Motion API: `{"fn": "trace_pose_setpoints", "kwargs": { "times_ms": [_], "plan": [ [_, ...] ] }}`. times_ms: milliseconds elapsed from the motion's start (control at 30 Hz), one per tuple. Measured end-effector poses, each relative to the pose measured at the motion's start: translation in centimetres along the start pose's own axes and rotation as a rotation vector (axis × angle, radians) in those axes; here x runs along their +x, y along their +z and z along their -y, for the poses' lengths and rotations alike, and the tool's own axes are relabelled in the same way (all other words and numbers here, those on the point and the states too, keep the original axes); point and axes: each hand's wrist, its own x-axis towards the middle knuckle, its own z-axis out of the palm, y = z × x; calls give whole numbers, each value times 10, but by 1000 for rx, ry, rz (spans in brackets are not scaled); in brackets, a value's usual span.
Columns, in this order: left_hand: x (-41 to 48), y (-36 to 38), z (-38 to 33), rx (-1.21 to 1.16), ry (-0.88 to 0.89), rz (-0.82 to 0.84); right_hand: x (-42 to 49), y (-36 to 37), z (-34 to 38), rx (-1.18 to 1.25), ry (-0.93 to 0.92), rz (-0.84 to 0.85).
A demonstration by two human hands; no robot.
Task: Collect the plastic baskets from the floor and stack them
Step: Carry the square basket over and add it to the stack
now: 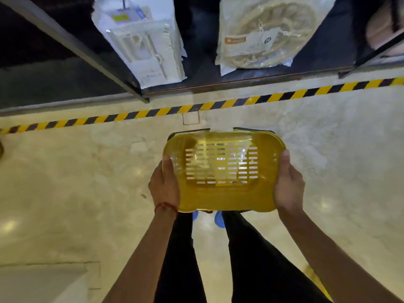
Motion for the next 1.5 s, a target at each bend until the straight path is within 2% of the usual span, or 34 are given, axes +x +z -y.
{"fn": "trace_pose_setpoints", "kwargs": {
  "times_ms": [300, 433, 633, 833, 1033, 1133, 1333, 1500],
  "plan": [
    [-43, -169, 36, -270, -225, -264, -126, 67, 69, -229, -187, 291],
    [-46, -240, 59, -415, -270, -364, -185, 114, 83, -312, -272, 367],
    [-46, -352, 93, -589, -305, -376, -282, 195, 104, -481, -367, 456],
    [-26, -456, 126, -655, -323, -437, -373, 278, 110, -517, -470, 524],
    [-2, -539, 150, -681, -325, -528, -441, 359, 123, -477, -441, 626],
    [15, -571, 158, -703, -365, -578, -467, 401, 136, -516, -523, 709],
    [67, -629, 154, -770, -419, -676, -496, 503, 169, -541, -453, 795],
    [125, -683, 143, -761, -472, -781, -516, 593, 201, -656, -495, 849]
  ]
}}
